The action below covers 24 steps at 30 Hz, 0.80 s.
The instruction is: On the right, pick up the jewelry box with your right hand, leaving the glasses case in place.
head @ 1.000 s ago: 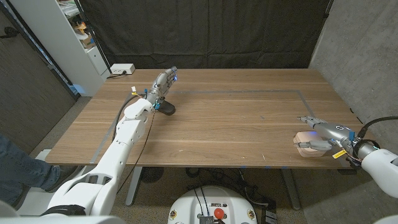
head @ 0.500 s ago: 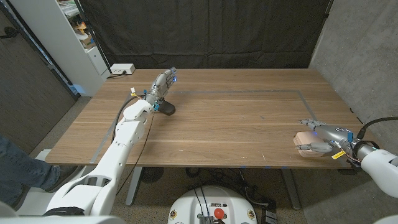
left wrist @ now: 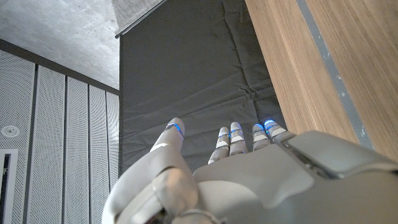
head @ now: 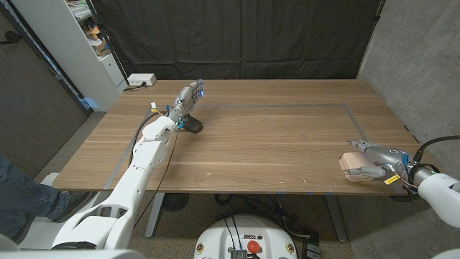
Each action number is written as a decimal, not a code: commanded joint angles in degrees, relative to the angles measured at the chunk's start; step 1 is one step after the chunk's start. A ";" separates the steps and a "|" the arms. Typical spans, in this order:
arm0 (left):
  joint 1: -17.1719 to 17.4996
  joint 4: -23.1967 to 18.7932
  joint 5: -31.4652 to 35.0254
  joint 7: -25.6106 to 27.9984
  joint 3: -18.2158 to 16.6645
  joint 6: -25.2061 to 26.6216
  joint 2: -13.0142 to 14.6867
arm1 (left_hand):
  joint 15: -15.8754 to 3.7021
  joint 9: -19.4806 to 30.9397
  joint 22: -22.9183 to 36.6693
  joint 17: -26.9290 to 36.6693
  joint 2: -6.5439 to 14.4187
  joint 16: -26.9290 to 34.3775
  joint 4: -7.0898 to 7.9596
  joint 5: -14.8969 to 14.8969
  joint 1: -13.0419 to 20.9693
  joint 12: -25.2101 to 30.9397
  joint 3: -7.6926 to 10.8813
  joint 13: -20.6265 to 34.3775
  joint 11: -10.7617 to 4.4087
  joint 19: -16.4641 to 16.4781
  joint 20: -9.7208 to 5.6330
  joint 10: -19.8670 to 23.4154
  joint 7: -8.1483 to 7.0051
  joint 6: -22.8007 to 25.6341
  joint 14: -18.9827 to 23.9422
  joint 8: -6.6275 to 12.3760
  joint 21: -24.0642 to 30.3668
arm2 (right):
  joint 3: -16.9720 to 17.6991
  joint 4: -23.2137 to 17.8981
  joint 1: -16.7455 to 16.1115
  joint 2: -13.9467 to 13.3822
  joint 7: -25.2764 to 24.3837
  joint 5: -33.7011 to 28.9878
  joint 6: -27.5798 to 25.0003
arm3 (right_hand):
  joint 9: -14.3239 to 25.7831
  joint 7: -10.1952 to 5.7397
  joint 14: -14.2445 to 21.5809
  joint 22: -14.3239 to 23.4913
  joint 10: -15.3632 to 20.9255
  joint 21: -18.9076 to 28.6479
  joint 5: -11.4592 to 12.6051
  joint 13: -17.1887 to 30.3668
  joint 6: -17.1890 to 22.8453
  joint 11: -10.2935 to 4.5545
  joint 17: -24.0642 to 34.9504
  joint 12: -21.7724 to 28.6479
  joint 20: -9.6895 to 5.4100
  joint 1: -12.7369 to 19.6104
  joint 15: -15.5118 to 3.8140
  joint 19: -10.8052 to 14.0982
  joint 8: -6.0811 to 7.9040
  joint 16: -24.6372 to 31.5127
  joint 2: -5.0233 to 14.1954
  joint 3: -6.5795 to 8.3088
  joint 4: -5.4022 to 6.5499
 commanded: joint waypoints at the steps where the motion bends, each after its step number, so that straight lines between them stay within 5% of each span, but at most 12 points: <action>1: 0.00 -0.61 0.40 0.44 0.54 1.19 0.15 | 0.33 0.18 0.34 0.18 0.16 0.27 0.03 0.10 -0.06 0.21 0.46 0.21 -0.17 -0.20 0.52 0.45 -0.09 0.36 0.08 0.04 0.35 | -0.99 1.48 0.28 -1.01 -1.02 0.84 -1.01 | 0.10 -0.42 -0.01 0.25 0.38 0.19 0.32 0.15 0.08 0.16 -0.02 0.20 -0.03 0.63 0.39 0.05 0.22 0.31 0.26 -0.43 0.04; 24: -1.36 1.06 0.72 0.39 0.98 1.46 -0.10 | 0.37 0.18 0.37 0.20 0.14 0.26 0.08 0.09 -0.12 0.18 0.49 0.23 -0.27 -0.32 0.78 0.45 -0.16 0.35 0.03 0.02 0.33 | -2.54 3.57 0.61 -3.83 -2.68 3.45 -2.76 | 0.07 -1.59 1.08 0.28 0.83 0.45 0.80 0.15 0.01 0.08 -0.09 0.35 -0.15 1.79 -0.08 0.77 0.28 0.79 0.98 -0.72 -0.17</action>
